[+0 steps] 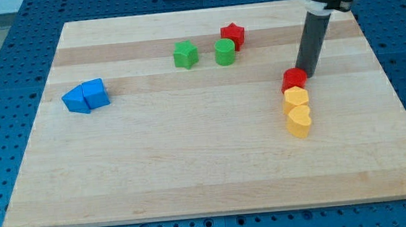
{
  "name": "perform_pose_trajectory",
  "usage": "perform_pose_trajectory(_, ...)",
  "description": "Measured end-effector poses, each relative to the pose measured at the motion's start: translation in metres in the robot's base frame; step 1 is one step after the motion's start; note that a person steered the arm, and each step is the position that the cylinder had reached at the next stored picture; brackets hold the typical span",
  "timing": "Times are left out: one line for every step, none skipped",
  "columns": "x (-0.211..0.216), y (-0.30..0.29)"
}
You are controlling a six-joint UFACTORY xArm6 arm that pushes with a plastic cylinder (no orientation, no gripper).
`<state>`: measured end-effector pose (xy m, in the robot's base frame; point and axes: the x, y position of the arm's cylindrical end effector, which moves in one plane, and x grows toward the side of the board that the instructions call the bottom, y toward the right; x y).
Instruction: Push red star into red circle
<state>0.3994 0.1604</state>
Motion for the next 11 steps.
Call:
perform_pose_trajectory(0.000,-0.006)
perform_pose_trajectory(0.000,-0.007)
perform_pose_trajectory(-0.021,0.009)
perform_pose_trajectory(-0.081,0.015)
perform_pose_trajectory(-0.124,-0.015)
perform_pose_trajectory(-0.154,-0.060)
perform_pose_trajectory(-0.173,-0.099)
perform_pose_trajectory(-0.163,-0.121)
perform_pose_trajectory(-0.147,-0.136)
perform_pose_trajectory(-0.138,-0.145)
perform_pose_trajectory(-0.129,-0.142)
